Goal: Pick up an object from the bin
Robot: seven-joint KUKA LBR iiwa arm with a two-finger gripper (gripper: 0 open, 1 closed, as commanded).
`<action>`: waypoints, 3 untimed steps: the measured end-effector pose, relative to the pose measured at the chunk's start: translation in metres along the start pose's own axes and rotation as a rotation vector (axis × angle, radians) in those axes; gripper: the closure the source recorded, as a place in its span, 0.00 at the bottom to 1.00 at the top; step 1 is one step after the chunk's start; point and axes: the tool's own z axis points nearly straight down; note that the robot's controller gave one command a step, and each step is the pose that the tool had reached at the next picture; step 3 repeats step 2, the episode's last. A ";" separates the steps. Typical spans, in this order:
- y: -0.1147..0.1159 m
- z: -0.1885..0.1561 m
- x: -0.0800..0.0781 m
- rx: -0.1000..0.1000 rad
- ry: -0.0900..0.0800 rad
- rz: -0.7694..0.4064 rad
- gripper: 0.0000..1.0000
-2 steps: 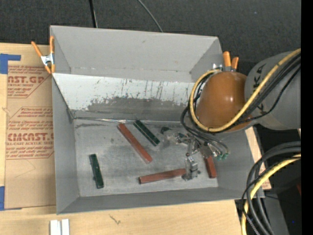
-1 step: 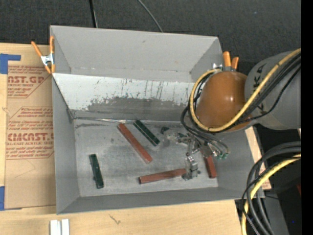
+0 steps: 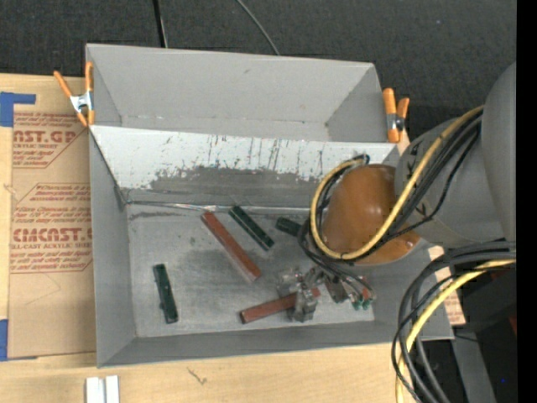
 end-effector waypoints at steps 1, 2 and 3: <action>0.000 0.000 0.000 0.000 0.000 0.000 1.00; -0.021 -0.140 0.000 0.002 -0.003 0.001 1.00; -0.021 -0.140 0.000 0.002 -0.003 0.001 1.00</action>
Offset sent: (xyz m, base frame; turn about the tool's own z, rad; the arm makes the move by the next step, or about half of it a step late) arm 0.0059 -0.0210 0.1405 0.0012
